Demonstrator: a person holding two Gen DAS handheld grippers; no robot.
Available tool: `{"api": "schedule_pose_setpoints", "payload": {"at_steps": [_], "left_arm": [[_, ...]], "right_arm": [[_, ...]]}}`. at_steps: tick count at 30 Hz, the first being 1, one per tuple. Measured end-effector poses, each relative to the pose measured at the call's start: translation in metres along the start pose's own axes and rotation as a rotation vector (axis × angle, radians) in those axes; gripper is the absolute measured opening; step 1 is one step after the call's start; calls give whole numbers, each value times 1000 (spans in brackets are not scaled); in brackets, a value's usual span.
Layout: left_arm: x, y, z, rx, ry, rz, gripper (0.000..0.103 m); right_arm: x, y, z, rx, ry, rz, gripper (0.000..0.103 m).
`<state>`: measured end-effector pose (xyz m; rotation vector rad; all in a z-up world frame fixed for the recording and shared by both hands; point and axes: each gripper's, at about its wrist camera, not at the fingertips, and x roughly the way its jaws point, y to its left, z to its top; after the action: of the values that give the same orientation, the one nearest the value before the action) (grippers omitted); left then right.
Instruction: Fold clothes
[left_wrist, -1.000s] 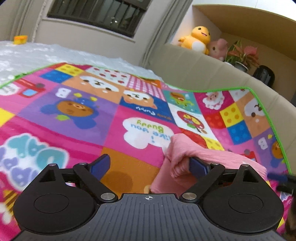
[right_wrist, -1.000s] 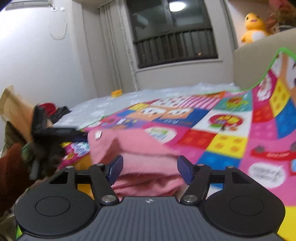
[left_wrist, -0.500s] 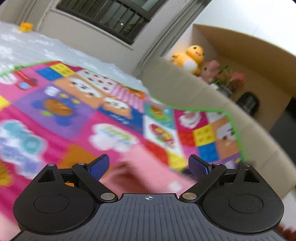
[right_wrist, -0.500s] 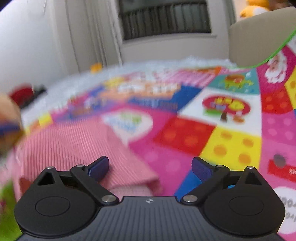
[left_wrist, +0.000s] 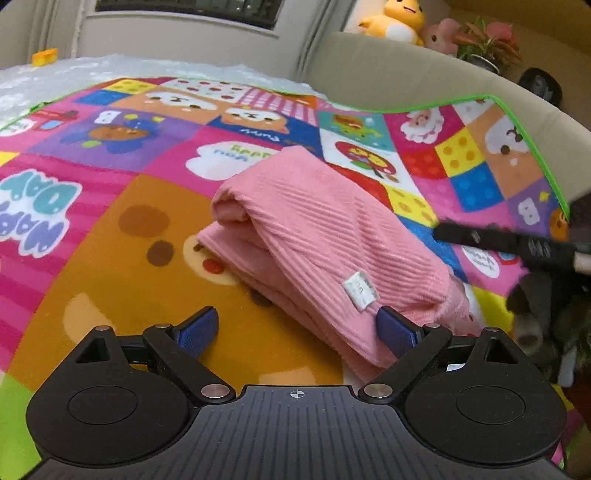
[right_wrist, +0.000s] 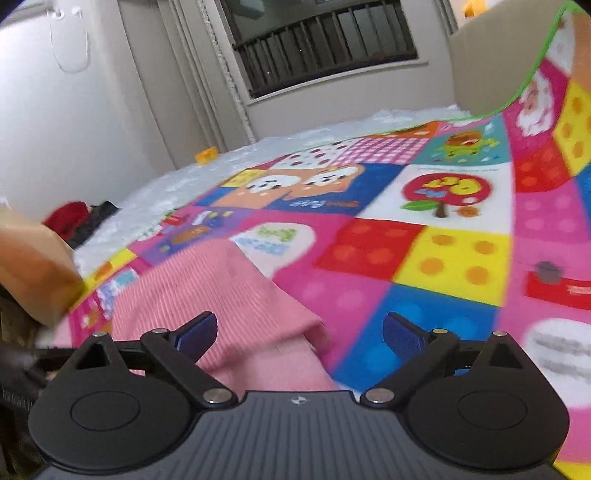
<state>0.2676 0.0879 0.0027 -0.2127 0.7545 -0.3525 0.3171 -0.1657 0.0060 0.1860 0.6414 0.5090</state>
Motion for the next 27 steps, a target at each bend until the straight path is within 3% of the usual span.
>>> {"api": "schedule_pose_setpoints", "payload": {"at_steps": [4, 6, 10, 12, 15, 20, 23, 25, 27], "left_arm": [[-1, 0, 1, 14, 4, 6, 96], [1, 1, 1, 27, 4, 8, 96], [6, 5, 4, 62, -1, 25, 97], [6, 9, 9, 75, -12, 45, 97], [-2, 23, 15, 62, -37, 104, 97], [-32, 46, 29, -2, -100, 171, 96], [-54, 53, 37, -71, -144, 83, 96], [-58, 55, 39, -116, -144, -17, 96], [-52, 54, 38, -149, -115, -116, 96]], "right_arm": [[35, 4, 0, -40, 68, -36, 97], [38, 0, -6, 2, 82, -27, 95], [20, 8, -22, 14, 88, 1, 82], [8, 20, -32, 9, 93, 18, 70], [-6, 41, -44, -8, 121, 87, 69], [-17, 94, -71, -216, 186, 194, 69], [-33, 107, -74, -311, 161, 204, 73], [-47, 98, -64, -267, 124, 213, 82], [-56, 80, -50, -186, 78, 202, 84]]}}
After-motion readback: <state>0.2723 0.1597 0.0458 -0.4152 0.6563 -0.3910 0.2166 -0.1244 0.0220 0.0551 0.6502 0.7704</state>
